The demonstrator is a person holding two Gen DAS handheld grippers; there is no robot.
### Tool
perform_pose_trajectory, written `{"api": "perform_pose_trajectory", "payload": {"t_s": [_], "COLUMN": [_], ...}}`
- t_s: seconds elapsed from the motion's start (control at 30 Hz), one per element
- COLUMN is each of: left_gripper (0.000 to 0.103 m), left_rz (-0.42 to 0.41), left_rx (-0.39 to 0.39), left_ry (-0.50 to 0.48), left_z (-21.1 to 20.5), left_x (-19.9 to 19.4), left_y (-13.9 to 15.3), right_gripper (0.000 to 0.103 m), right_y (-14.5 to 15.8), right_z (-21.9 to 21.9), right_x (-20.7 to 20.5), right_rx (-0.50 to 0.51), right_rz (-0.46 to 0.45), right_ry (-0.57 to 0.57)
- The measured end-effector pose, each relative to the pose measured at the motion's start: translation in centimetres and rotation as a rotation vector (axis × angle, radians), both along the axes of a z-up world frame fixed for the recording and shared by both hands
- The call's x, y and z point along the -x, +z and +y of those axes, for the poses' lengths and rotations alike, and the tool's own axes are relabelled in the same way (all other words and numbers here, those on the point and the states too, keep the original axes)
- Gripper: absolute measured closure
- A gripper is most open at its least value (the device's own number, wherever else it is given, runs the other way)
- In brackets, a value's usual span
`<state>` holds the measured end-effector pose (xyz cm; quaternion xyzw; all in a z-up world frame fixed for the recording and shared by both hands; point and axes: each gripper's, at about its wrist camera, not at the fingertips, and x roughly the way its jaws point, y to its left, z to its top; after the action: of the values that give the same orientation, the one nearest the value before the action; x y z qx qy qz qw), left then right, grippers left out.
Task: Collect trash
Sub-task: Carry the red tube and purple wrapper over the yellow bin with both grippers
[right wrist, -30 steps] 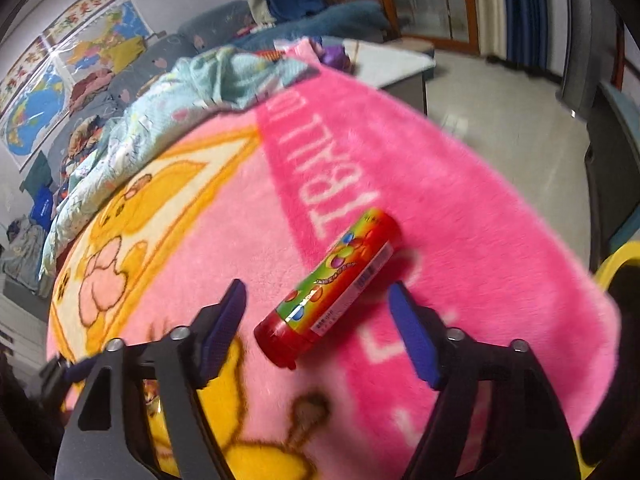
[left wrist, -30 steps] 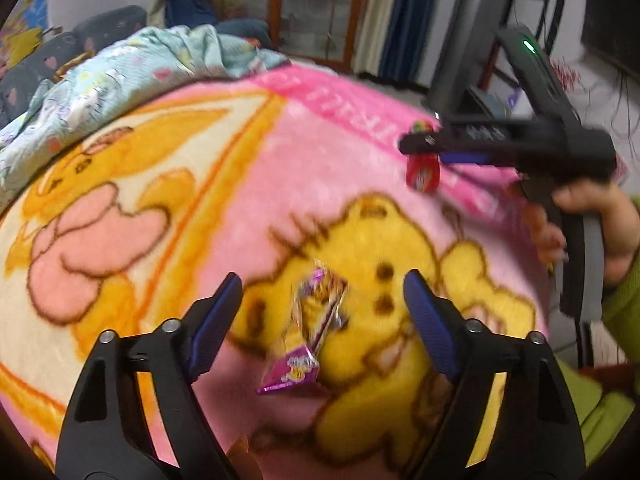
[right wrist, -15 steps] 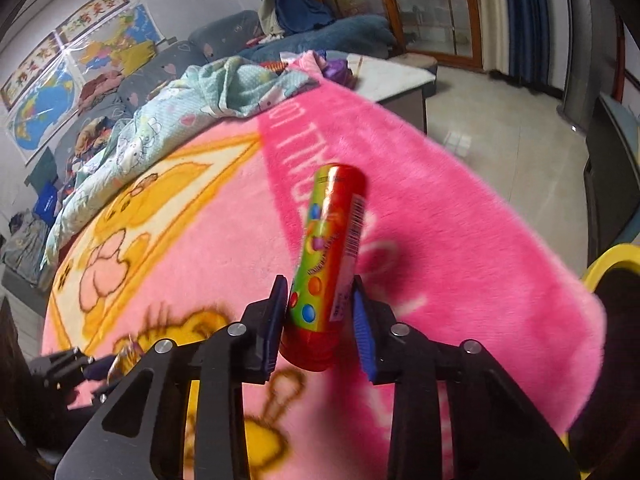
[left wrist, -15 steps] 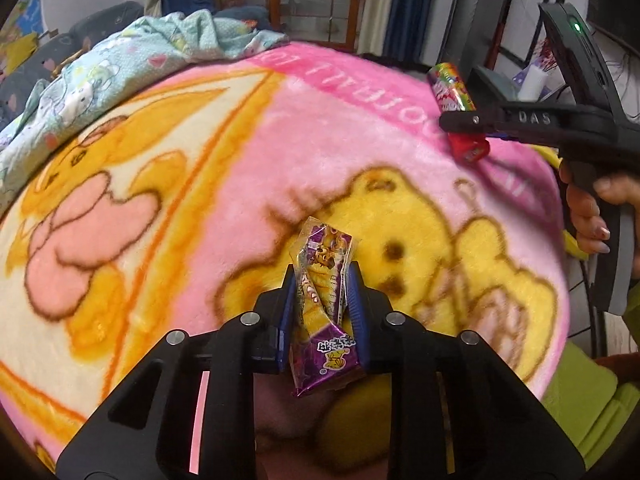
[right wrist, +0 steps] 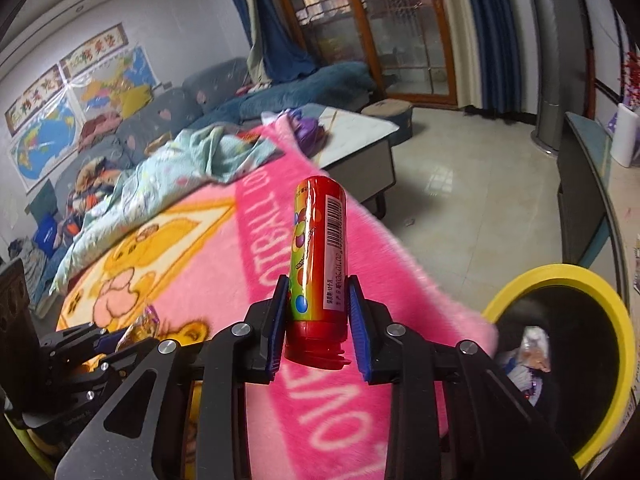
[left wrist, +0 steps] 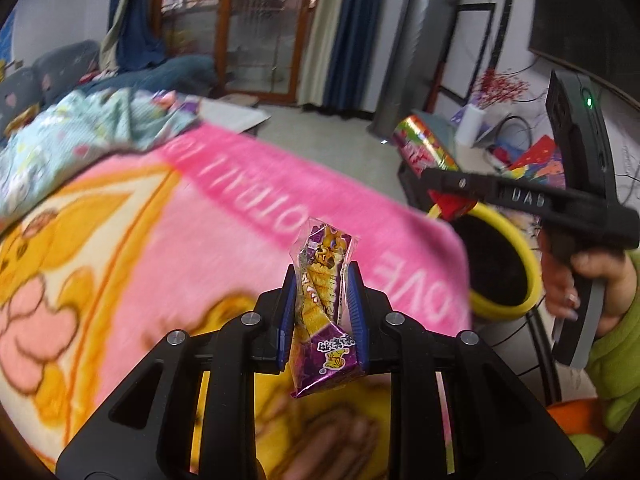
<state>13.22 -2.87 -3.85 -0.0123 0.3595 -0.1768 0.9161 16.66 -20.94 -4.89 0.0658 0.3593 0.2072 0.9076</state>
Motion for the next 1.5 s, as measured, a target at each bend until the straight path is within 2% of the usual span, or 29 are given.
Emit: {"api": "perform_pose_trajectory", "payload": {"t_s": [0.2,0.5,0.9,1.5], "left_gripper": [0.085,0.085,0.085,0.085], "left_rz": [-0.059,-0.104,-0.106,-0.075], "left_rx": [0.007,0.003,0.005,-0.016], "left_ry": [-0.082,-0.179,-0.276,-0.397], "left_z": [-4.4,-9.4,-14.7,-21.0], "left_x": [-1.0,-1.5,-2.2,-2.1], "left_y": [2.2,3.6,3.3,1.4], "right_gripper": [0.076,0.076,0.076,0.076], "right_y": [1.0,1.5,1.0,-2.6], "right_z": [-3.8,-9.0,-15.0,-21.2], "right_x": [1.1,2.5,3.9,6.1], "right_rx": [-0.031,-0.072,-0.095,-0.051], "right_rz": [-0.019,-0.043,-0.054,-0.015], "right_ry": [-0.062,-0.171,-0.318,-0.473]}}
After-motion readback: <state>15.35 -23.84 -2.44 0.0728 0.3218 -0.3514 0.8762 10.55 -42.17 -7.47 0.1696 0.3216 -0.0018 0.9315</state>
